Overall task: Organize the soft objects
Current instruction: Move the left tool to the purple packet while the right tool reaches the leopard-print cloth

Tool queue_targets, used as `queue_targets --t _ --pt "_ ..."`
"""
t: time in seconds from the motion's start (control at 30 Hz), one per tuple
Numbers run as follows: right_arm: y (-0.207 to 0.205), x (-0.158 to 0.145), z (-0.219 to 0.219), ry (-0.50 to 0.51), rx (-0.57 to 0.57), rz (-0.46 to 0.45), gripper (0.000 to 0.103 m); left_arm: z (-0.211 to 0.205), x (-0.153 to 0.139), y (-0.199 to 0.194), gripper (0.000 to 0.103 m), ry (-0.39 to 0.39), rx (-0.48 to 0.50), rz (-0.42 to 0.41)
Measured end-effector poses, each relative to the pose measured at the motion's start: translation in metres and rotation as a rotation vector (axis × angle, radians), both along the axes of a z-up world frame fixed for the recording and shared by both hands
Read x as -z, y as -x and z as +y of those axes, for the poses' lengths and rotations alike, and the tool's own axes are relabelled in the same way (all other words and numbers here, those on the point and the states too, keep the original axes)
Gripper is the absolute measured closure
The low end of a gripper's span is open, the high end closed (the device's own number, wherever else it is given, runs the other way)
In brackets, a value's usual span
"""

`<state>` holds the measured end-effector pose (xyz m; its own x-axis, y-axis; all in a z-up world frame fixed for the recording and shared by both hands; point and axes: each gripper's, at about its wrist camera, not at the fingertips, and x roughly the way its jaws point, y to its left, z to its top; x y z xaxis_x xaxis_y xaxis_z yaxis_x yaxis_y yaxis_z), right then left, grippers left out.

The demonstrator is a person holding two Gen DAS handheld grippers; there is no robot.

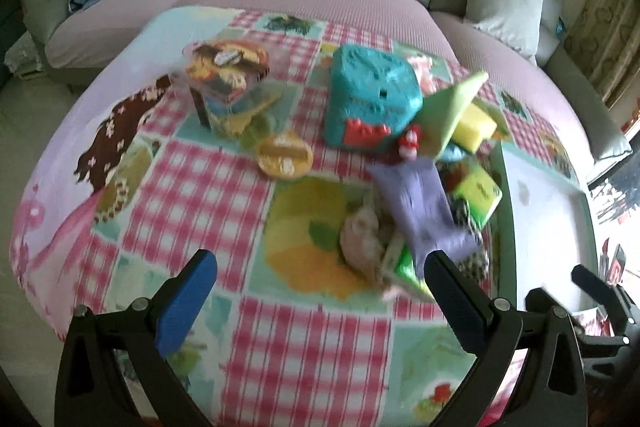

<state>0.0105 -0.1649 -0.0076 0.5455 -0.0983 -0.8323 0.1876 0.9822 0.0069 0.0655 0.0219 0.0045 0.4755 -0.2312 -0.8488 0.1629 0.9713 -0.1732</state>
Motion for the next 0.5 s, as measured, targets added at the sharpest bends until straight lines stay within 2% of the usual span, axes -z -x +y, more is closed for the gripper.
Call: queue_targets --t 0.13,0.2,0.33,0.5 --pt "-0.018 0.009 0.006 -0.021 -0.026 0.015 0.005 -0.004 -0.002 -0.011 0.000 0.005 0.029 -0.015" --pt "-0.026 0.015 0.008 -0.030 -0.036 0.026 0.012 -0.009 -0.001 -0.020 0.000 0.014 0.041 0.020" --pt "-0.037 0.026 0.013 -0.039 -0.064 0.049 0.017 -0.016 0.008 -0.031 0.000 -0.010 0.013 0.077" --pt "-0.045 0.039 0.016 -0.044 -0.070 0.069 0.026 -0.023 0.021 -0.040 0.000 0.021 -0.002 0.138"
